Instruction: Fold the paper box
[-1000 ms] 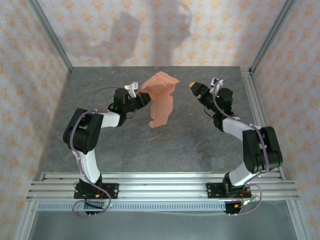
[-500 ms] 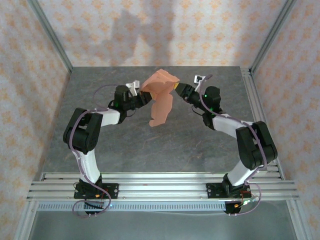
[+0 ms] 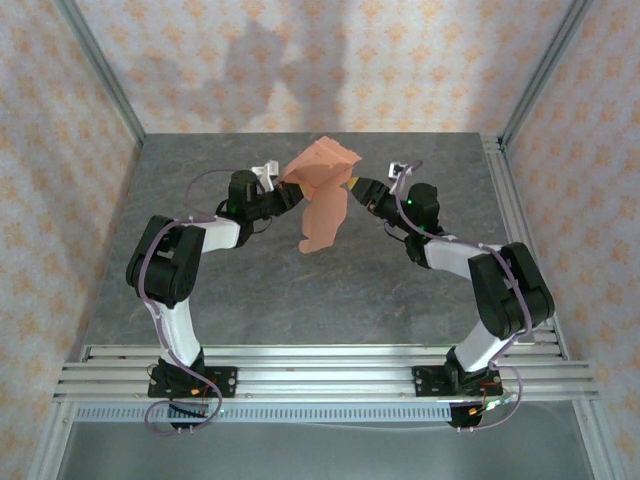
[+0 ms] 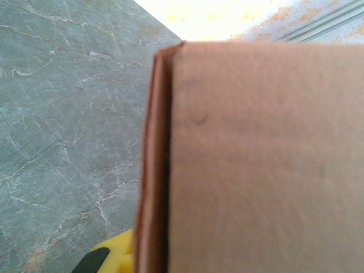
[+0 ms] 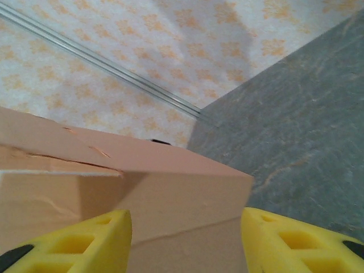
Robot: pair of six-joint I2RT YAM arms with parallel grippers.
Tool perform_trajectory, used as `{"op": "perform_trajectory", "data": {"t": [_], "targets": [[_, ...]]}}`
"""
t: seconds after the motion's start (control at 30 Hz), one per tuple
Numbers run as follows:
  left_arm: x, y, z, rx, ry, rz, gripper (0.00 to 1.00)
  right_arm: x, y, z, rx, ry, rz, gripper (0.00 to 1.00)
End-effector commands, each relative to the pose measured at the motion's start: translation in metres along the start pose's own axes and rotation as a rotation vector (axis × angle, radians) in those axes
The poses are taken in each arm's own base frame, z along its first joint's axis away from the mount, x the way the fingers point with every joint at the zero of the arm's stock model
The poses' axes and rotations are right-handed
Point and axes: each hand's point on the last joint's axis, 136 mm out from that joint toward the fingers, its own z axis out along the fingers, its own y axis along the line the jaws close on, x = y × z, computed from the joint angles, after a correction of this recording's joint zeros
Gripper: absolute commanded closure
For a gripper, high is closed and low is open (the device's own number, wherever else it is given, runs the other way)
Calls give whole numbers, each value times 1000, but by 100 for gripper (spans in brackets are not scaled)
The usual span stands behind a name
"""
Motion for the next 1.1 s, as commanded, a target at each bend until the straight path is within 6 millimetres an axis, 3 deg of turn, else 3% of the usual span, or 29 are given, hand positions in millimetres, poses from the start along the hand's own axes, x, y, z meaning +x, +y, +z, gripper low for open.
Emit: {"op": "perform_trajectory", "data": {"t": [0.0, 0.4, 0.7, 1.07], "targets": [[-12, -14, 2, 32, -16, 39, 100, -20, 38, -9, -89, -81, -118, 47], [-7, -15, 0, 33, 2, 72, 100, -13, 55, 8, -138, -32, -104, 48], [-2, -15, -2, 17, 15, 97, 100, -7, 34, 22, -67, -8, -47, 70], [-7, -16, -2, 10, -5, 101, 100, -1, 21, 22, -16, 14, -30, 76]]}}
